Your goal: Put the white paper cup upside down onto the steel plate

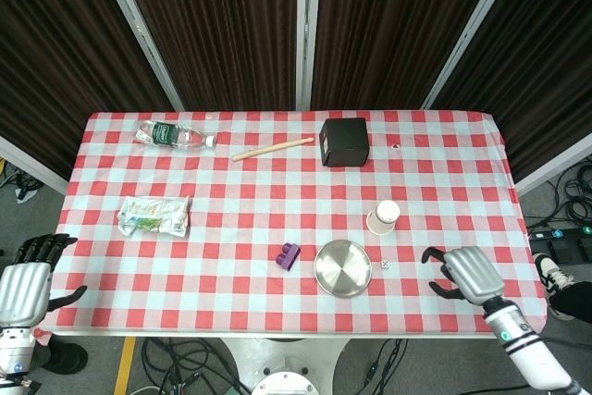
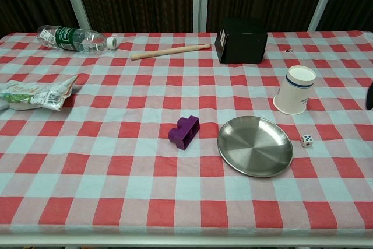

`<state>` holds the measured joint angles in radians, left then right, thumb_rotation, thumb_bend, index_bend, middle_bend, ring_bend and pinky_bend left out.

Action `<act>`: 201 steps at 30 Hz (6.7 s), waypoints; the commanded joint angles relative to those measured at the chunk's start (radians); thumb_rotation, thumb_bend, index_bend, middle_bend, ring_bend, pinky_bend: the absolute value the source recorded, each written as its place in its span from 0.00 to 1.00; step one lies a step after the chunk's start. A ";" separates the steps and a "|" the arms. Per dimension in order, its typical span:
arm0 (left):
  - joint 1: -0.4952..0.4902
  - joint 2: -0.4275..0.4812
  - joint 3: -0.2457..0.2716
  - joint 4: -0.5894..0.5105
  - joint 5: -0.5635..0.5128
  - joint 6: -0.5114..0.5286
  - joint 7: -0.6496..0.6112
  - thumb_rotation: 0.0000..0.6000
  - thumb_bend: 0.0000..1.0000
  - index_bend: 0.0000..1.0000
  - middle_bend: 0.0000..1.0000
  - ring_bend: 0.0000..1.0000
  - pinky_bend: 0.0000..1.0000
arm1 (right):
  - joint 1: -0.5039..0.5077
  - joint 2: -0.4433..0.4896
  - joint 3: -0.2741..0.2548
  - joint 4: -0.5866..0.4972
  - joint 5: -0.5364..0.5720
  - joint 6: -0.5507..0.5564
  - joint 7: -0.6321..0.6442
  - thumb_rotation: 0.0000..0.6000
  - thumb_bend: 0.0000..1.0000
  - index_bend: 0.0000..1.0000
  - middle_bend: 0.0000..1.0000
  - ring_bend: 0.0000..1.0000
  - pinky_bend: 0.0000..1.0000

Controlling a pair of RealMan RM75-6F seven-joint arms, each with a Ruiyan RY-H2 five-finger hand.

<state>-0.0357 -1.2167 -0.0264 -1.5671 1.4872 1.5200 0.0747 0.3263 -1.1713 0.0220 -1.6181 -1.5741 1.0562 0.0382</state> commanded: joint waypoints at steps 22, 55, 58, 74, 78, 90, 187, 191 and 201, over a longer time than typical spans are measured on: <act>0.004 -0.006 -0.001 0.019 0.004 0.004 -0.038 1.00 0.04 0.24 0.21 0.15 0.15 | 0.166 -0.269 0.038 0.195 0.226 -0.209 -0.155 1.00 0.22 0.47 1.00 1.00 1.00; 0.018 0.005 0.002 0.030 0.003 0.016 -0.065 1.00 0.04 0.24 0.21 0.15 0.15 | 0.290 -0.278 0.057 0.112 0.210 -0.267 -0.133 1.00 0.30 0.57 1.00 1.00 1.00; 0.021 0.003 0.002 0.033 -0.001 0.016 -0.069 1.00 0.04 0.24 0.21 0.15 0.15 | 0.308 -0.313 0.056 0.135 0.243 -0.284 -0.194 1.00 0.30 0.46 1.00 1.00 1.00; 0.022 0.003 0.000 0.036 0.011 0.025 -0.076 1.00 0.04 0.24 0.21 0.15 0.15 | 0.180 -0.169 0.102 0.042 0.114 0.085 0.023 1.00 0.12 0.11 0.48 0.45 0.75; 0.020 0.003 0.001 0.030 0.013 0.022 -0.069 1.00 0.04 0.24 0.21 0.15 0.15 | 0.180 -0.120 0.136 0.086 0.198 0.044 0.077 1.00 0.12 0.11 0.28 0.17 0.36; 0.017 0.022 0.002 0.001 0.015 0.016 -0.043 1.00 0.04 0.24 0.21 0.15 0.15 | 0.276 -0.173 0.140 0.233 0.383 -0.240 0.071 1.00 0.06 0.03 0.14 0.00 0.14; 0.028 0.019 0.008 -0.004 -0.007 0.002 -0.033 1.00 0.04 0.24 0.21 0.15 0.15 | 0.335 -0.319 -0.081 0.316 -0.082 -0.081 0.403 1.00 0.27 0.52 0.38 0.17 0.24; 0.030 0.021 0.006 -0.006 -0.004 0.009 -0.033 1.00 0.04 0.24 0.21 0.15 0.15 | 0.344 -0.298 -0.103 0.294 -0.111 -0.076 0.435 1.00 0.28 0.52 0.38 0.17 0.23; 0.034 0.023 0.007 -0.009 -0.004 0.014 -0.033 1.00 0.04 0.24 0.21 0.15 0.15 | 0.337 -0.345 -0.043 0.369 -0.029 -0.070 0.368 1.00 0.28 0.52 0.38 0.17 0.22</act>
<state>-0.0021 -1.1942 -0.0195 -1.5755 1.4835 1.5338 0.0415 0.6647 -1.5199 -0.0148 -1.2384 -1.5947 0.9797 0.4023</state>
